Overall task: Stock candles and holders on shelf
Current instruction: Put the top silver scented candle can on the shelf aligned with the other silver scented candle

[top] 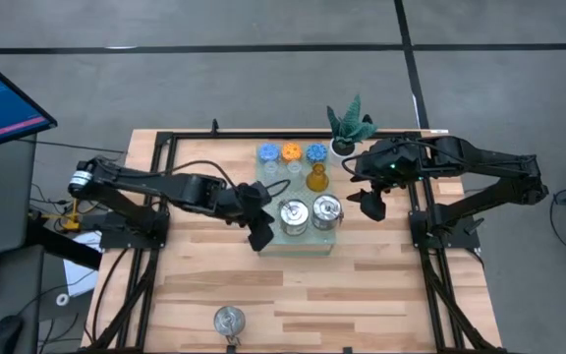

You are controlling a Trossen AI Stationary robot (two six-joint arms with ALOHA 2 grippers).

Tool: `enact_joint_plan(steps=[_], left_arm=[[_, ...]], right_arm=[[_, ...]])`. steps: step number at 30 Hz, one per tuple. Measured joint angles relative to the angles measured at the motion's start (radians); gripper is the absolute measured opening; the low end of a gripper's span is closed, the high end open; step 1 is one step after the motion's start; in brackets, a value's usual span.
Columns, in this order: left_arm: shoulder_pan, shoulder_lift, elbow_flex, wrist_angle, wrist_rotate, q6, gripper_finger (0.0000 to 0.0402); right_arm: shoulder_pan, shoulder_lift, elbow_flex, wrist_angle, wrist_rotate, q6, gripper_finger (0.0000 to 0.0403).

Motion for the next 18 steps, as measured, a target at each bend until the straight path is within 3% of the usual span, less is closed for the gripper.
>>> enact_joint_plan(steps=[18], left_arm=[[0.047, 0.065, 0.000, 0.093, -0.033, 0.010, 0.0003]], right_arm=[[0.000, 0.000, 0.000, 0.004, 0.000, 0.000, 0.0256]])
